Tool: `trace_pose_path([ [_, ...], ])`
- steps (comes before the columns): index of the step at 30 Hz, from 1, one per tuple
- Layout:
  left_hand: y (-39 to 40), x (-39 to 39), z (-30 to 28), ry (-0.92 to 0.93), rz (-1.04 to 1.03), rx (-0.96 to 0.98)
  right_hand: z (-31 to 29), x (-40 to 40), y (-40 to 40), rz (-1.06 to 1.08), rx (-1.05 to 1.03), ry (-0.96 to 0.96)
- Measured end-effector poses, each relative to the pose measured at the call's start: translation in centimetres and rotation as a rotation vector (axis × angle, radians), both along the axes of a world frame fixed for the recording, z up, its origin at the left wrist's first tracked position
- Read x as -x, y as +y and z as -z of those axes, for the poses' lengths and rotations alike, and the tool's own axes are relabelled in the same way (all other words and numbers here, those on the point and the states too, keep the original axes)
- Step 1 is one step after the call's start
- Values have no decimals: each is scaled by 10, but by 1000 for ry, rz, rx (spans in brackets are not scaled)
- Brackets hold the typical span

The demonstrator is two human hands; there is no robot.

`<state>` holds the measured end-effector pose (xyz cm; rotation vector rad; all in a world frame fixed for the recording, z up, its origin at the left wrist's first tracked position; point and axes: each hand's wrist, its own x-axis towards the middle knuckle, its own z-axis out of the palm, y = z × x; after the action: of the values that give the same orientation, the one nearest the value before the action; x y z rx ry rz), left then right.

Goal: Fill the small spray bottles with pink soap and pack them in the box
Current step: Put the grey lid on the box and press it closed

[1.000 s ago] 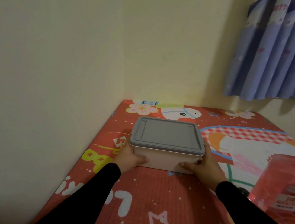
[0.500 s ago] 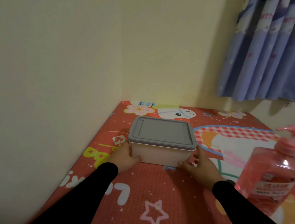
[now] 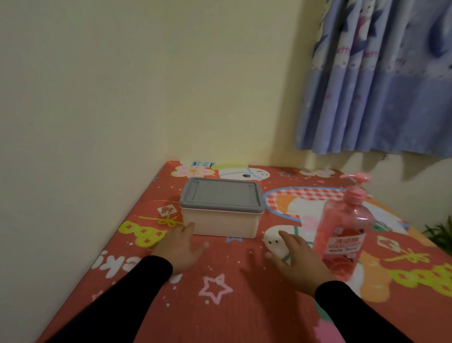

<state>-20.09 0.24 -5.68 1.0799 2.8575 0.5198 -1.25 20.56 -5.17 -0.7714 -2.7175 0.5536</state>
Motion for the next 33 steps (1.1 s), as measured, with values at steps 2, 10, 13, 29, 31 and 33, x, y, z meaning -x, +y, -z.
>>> trace_pose_path([
  [2, 0, -9, -1, 21, 15, 11, 1, -11, -2, 6, -22, -2],
  [10, 10, -38, -4, 78, 68, 53, 5, -57, 1, 90, -68, 16],
  [13, 15, -45, -3, 87, 91, 53, 10, -71, 10, 175, -101, 93],
  [29, 30, -44, 16, 98, 124, 21, 1, -59, 48, 577, 207, 536],
  [31, 30, -39, 21, 88, 129, 15, -1, -52, 51, 561, 245, 623],
  [33, 30, -33, 28, 72, 125, 31, 0, -46, 54, 534, 233, 682],
])
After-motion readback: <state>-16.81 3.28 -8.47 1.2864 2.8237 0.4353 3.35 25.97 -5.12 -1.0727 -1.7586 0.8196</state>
